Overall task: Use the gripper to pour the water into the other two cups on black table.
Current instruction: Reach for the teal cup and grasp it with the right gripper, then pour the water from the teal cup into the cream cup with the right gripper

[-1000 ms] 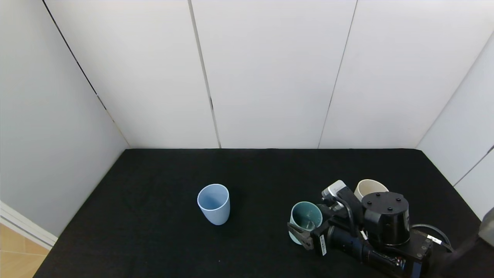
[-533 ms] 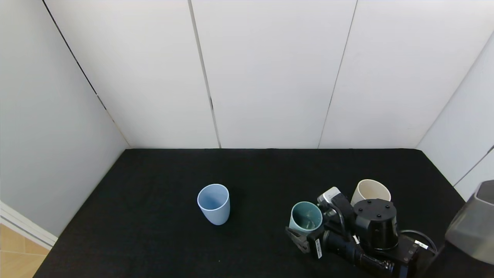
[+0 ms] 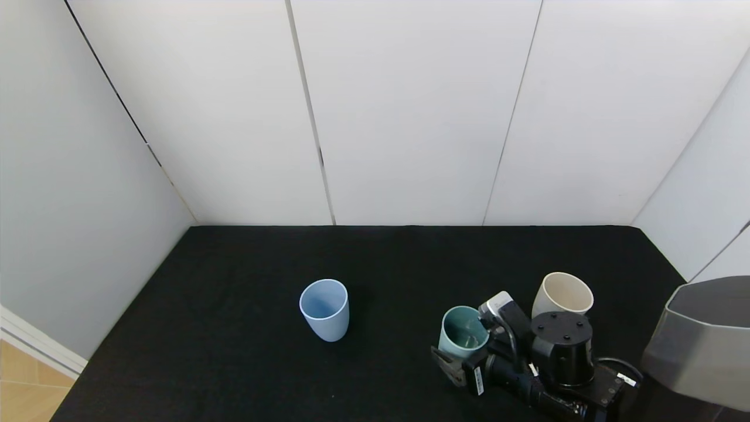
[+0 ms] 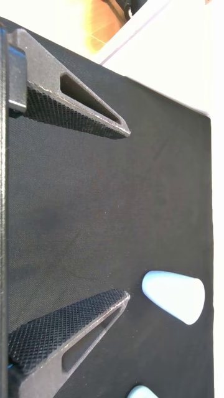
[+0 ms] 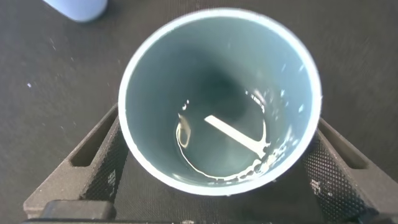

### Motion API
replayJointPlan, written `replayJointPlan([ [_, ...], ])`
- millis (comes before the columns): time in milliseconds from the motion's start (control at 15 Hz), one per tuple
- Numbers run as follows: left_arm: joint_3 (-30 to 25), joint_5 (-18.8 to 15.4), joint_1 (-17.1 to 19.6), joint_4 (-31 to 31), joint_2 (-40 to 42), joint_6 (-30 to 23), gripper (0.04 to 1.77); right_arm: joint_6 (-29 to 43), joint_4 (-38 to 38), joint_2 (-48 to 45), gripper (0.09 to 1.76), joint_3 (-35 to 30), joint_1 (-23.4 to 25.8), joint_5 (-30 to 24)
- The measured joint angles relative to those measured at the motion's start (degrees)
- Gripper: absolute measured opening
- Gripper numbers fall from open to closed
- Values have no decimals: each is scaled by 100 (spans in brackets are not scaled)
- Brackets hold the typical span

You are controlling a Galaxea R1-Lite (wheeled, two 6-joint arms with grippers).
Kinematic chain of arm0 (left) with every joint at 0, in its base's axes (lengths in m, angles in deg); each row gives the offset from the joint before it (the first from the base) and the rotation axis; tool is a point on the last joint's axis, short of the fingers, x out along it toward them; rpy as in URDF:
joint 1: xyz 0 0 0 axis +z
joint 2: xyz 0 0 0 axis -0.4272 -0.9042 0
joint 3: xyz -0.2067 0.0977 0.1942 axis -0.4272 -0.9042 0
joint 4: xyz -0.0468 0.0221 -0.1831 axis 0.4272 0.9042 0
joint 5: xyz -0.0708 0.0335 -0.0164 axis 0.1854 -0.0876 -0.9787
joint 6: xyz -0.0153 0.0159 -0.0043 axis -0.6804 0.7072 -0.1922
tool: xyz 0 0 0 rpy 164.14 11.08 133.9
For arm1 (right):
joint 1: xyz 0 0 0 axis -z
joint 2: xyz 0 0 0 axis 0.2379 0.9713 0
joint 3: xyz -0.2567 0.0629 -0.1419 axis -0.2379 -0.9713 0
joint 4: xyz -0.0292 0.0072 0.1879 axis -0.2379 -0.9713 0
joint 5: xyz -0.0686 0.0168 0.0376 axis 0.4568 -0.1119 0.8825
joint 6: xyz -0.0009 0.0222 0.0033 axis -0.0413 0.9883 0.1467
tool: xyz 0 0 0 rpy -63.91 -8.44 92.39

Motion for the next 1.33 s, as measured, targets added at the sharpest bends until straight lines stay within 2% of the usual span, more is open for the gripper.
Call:
replayJointPlan([
  [467,0,0,0,0,0,0,172,-5,419,205,171,-40,-2,-1],
  [800,0,0,0,0,0,0,172,-11,452,276,171,-49,4,7],
  [933,0,0,0,0,0,2,172,-11,455,279,135,-49,9,10],
  [1000,0,2,0,0,0,2,172,-6,462,286,127,-46,9,11],
  [1333,0,0,0,0,0,0,172,-2,507,276,121,-44,20,7],
])
